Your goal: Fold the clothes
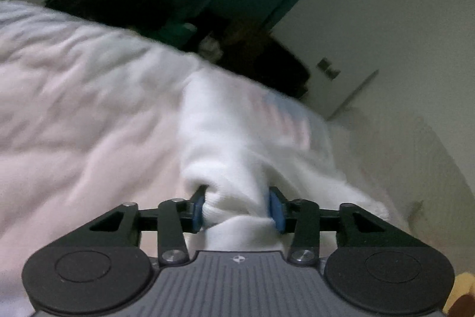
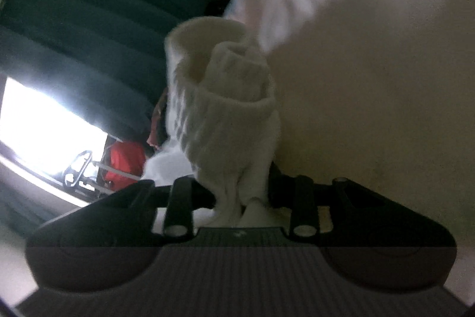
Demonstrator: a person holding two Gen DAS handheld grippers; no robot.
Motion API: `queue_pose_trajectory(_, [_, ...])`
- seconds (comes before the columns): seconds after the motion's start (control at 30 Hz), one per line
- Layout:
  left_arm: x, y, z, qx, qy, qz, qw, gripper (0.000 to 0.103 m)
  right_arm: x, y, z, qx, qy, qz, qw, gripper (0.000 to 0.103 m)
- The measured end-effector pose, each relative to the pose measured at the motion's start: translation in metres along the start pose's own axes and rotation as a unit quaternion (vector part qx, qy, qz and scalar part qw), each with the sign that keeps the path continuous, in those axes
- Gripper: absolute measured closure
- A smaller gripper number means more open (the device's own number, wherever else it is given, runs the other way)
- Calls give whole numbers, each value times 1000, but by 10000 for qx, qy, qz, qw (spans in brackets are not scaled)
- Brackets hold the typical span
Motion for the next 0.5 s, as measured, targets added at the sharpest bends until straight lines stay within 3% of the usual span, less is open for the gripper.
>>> queue_pose_trajectory(0.07, [9, -3, -1, -166, 270, 56, 9995, 46, 7, -6, 4, -43, 72, 76, 9999, 67])
queue_pose_trajectory(0.13, [8, -10, -1, -207, 223, 110, 9995, 45, 12, -12, 3, -15, 141, 134, 9998, 65])
queue_pose_trajectory(0.3, [-6, -48, 21, -482, 463, 175, 9976, 34, 5, -40, -27, 738, 116, 171, 9971, 62])
queue_pose_trajectory(0.5, [-16, -133, 73, -721, 972, 603, 9908, 23, 8, -91, -97, 963, -982, -109, 9904, 62])
Point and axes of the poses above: each gripper's, at about its wrist camera, not at the fingertips, and y roughly the way its jaws point, z to its right, x to its underside, the point moved 1 cm from there along y, roughly the way its jaws point, and after that the axes turned 14 degrees about -x, right-handed, at the moved point
